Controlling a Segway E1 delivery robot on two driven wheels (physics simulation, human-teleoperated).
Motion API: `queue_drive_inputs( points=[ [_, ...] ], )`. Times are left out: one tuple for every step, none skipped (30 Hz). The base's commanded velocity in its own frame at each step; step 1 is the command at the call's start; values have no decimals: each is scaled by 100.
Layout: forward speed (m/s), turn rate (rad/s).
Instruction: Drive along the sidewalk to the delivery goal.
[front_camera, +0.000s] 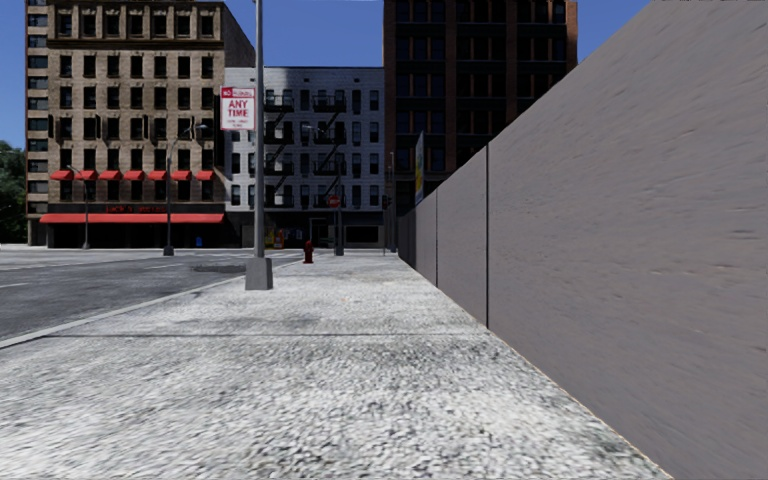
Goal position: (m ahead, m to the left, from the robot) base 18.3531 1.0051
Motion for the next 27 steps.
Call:
queue_drive_inputs(
  points=[
    [200,22],
    [200,18],
    [200,18],
    [200,4],
    [200,0],
    [200,0],
    [200,0],
    [200,0],
    [200,0],
    [200,0],
    [200,0],
    [200,0],
    [200,0],
    [200,0],
    [200,0],
    [200,0],
    [200,0],
    [200,0],
    [200,0],
    [200,3],
    [200,6],
    [200,7],
    [200,7],
    [200,8],
    [200,8],
    [200,8],
    [200,8]
  ],
)
